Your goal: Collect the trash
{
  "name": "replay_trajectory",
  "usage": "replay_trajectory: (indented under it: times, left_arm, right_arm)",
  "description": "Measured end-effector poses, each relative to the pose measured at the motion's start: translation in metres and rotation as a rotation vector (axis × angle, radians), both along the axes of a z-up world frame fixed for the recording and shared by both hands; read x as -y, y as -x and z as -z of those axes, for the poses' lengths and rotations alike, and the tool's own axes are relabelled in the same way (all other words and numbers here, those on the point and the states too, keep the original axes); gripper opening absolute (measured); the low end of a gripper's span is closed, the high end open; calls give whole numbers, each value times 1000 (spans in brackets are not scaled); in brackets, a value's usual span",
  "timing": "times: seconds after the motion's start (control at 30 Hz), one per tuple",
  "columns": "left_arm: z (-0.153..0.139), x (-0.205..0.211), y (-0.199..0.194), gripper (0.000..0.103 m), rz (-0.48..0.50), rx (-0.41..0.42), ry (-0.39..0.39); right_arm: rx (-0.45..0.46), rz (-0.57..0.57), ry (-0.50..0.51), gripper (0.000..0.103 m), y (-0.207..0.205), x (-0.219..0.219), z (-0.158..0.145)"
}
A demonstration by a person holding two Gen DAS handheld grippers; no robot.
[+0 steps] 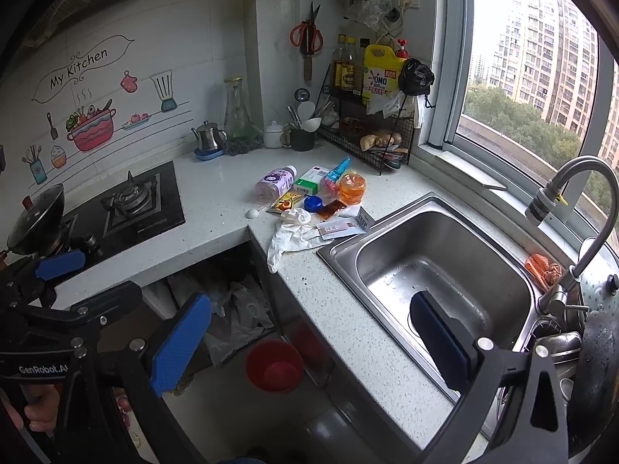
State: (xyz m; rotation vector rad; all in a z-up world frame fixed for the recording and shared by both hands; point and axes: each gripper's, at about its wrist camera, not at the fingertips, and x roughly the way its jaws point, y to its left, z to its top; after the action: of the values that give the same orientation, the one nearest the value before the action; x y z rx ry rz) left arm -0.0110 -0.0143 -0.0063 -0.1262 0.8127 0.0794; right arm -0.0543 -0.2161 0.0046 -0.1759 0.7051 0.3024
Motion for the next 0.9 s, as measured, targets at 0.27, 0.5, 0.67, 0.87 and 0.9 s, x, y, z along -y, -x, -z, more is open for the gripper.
replay_trajectory:
  times: [0.27,0.5,0.67,0.87,0.9]
  left_arm:
    - [0,-5,0,103,-10,8,6]
    - [2,-6,0,103,-13,7,6]
    - [2,-7,-1,103,-4,9,8]
    - [2,-9,-3,103,11,6,14]
    - [2,-9,-4,103,15,7,12]
  right_arm:
    - [5,-2,-5,103,1,-2,1]
    - [3,-5,-7,103,2,-3,2]
    - [9,-3,-4,103,1,-3,2]
    - [9,7,0,103,1,-3,2]
    - [10,9,1,103,1,-3,2]
